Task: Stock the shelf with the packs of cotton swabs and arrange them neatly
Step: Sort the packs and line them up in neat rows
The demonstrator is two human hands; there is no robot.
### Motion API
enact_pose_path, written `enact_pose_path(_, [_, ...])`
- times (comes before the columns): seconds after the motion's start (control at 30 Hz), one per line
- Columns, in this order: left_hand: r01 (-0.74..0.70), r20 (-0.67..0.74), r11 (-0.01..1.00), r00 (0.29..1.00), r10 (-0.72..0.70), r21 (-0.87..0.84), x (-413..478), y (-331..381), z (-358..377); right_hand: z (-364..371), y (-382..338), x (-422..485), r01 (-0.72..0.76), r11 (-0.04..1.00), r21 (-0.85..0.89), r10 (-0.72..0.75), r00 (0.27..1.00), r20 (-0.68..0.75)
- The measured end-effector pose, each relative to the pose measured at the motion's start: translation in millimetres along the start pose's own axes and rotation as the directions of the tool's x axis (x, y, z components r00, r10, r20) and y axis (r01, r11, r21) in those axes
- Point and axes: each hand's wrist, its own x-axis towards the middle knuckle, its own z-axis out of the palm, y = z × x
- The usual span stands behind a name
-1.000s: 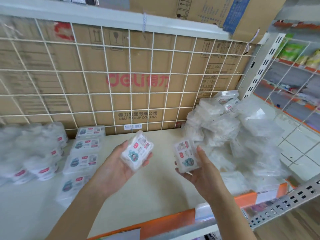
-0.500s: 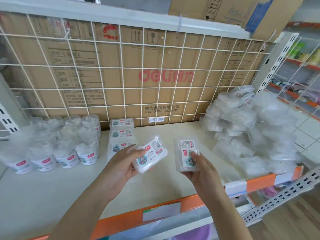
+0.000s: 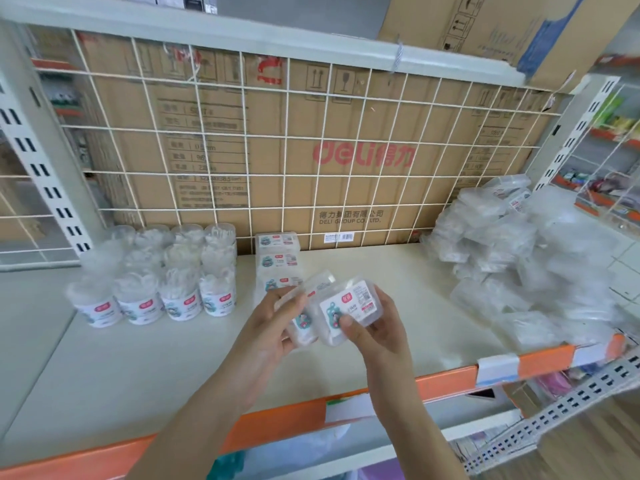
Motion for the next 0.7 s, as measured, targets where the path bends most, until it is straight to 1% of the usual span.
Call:
enact_pose_path(0.07, [-0.02, 0.037, 0.998, 0.999, 0.018, 0.061, -4, 1, -2, 7, 3, -3, 0.034, 0.994, -0.1, -0.031, 0.999, 0.023])
enact_pose_path(0.13, [-0.02, 0.051, 0.993, 0.999, 0.014, 0.117, -7, -1, -5, 11, 4, -5, 0.043, 0.989, -0.142, -0.033, 0.997, 0.071])
enact_pose_path(0.2, [-0.006, -0.008, 0.986, 1.0, 0.007, 0.168, -7, -7, -9, 11, 4, -5, 0.029, 0.984, -0.176, -0.01, 0.994, 0.107])
enact_pose_path(0.3, [-0.022, -0.073, 0.978, 0.997, 0.038, 0.21, -3, -19, -20, 5, 3, -5, -0.026, 0.971, -0.236, 0.065, 0.985, 0.157])
enact_pose_path(0.37, [-0.023, -0.019, 0.966, 0.999, 0.029, 0.259, -3, -26, -26, -3, 1, -7, -0.076, 0.961, -0.268, 0.138, 0.965, 0.222])
enact_pose_path(0.43, [-0.05, 0.087, 0.938, 0.996, 0.022, 0.343, -12, -28, -27, -9, -2, -11, -0.111, 0.949, -0.296, 0.21, 0.921, 0.327])
enact_pose_path(0.47, [-0.065, 0.12, 0.935, 0.992, 0.024, 0.349, -17, -29, -27, -12, -4, -13, -0.122, 0.944, -0.306, 0.235, 0.899, 0.369])
enact_pose_path(0.53, [-0.084, 0.141, 0.941, 0.989, 0.039, 0.329, -26, -33, -23, -18, -6, -16, -0.147, 0.948, -0.281, 0.257, 0.877, 0.406])
enact_pose_path(0.57, [-0.099, 0.122, 0.936, 0.991, 0.061, 0.338, -30, -36, -19, -21, -5, -16, -0.156, 0.953, -0.262, 0.255, 0.878, 0.405])
enact_pose_path(0.6, [-0.112, 0.07, 0.925, 0.993, 0.093, 0.363, -34, -40, -14, -24, -3, -18, -0.159, 0.953, -0.258, 0.253, 0.885, 0.39])
enact_pose_path(0.63, [-0.115, -0.02, 0.903, 0.991, 0.135, 0.415, -37, -43, -11, -26, 1, -19, -0.162, 0.948, -0.274, 0.257, 0.897, 0.36])
enact_pose_path(0.7, [-0.095, -0.187, 0.838, 0.956, 0.228, 0.537, -43, -48, -11, -27, 8, -18, -0.162, 0.928, -0.337, 0.264, 0.921, 0.286])
